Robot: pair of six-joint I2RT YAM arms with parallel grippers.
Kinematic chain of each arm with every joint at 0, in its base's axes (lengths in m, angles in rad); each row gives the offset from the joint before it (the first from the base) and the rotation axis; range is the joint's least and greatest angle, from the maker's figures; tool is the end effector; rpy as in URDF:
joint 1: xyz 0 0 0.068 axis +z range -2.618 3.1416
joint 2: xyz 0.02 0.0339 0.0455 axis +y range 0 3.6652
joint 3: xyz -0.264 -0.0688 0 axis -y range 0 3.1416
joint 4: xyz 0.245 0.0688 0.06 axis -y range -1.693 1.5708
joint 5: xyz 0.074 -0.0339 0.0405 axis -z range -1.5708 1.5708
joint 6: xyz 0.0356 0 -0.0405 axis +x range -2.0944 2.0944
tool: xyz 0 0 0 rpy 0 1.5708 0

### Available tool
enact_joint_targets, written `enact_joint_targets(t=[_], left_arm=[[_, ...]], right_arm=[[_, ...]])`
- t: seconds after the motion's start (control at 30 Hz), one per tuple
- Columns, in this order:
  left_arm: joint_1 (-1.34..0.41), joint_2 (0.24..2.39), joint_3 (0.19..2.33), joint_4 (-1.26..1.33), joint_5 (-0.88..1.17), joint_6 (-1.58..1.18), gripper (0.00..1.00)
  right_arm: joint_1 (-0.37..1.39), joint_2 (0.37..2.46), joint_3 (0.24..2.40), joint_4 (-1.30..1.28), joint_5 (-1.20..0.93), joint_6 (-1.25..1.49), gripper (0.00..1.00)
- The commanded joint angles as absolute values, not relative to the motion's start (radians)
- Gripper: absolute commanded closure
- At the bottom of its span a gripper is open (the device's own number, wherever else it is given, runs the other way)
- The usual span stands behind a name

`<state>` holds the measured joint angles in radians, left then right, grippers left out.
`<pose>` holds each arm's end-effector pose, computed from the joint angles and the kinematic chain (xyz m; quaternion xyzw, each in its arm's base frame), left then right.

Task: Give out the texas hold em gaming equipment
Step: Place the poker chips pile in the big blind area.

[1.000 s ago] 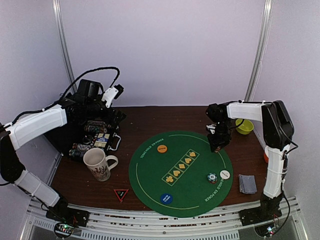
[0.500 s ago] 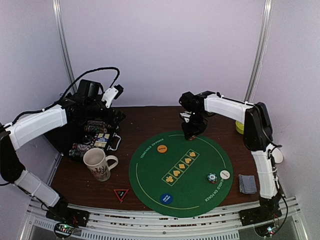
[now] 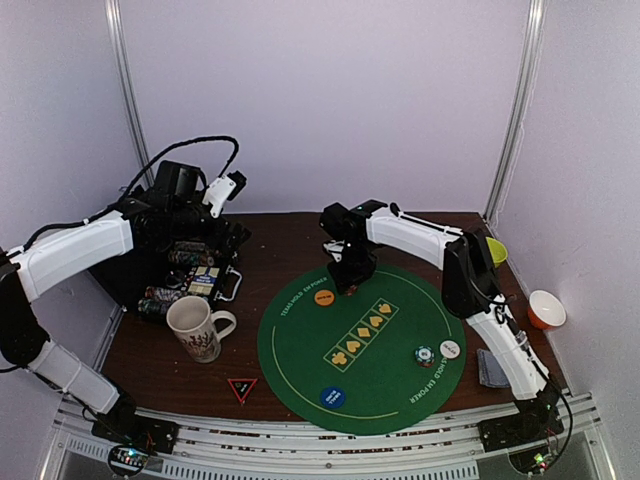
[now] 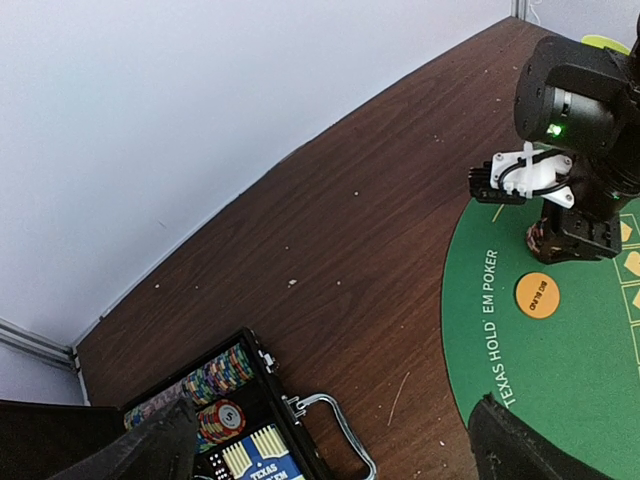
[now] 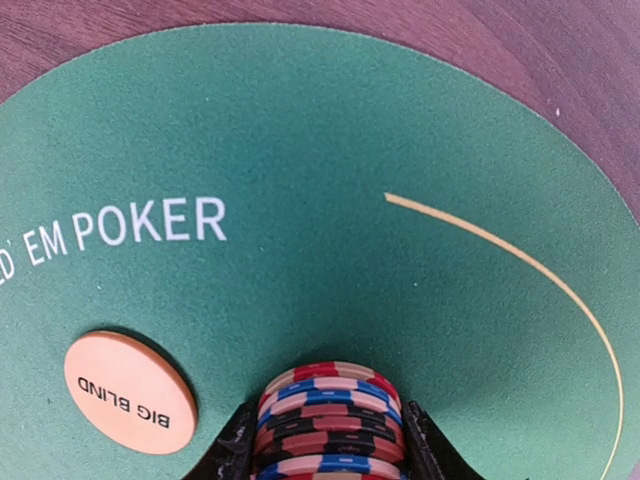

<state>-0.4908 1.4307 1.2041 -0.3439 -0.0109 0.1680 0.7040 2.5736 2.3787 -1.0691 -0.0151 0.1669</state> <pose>0.2891 -0.1541 0.3191 0.2814 0.8312 -0.0723 0.4741 0.4018 0.3419 0.1625 -0.2633 0.9525 0.0712 0.1354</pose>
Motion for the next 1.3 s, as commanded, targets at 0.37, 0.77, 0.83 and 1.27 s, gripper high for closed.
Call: enact_joint_targets(t=[0.37, 0.77, 0.83, 1.27], left_arm=[[-0.486, 1.417, 1.2, -0.305, 0.0, 0.181, 0.02], [-0.485, 1.413, 1.2, -0.304, 0.005, 0.18, 0.02], [-0.486, 1.413, 1.199, -0.305, 0.007, 0.18, 0.02], [-0.486, 1.416, 1.199, -0.305, 0.008, 0.181, 0.02]], right_arm=[[0.726, 2.706, 2.459, -1.071, 0.013, 0.148, 1.0], [0.725, 2.701, 2.455, -1.052, 0.017, 0.15, 0.57], [0.724, 2.695, 2.456, -1.04, 0.017, 0.153, 0.48], [0.724, 2.604, 2.455, -1.001, 0.01, 0.166, 0.19]])
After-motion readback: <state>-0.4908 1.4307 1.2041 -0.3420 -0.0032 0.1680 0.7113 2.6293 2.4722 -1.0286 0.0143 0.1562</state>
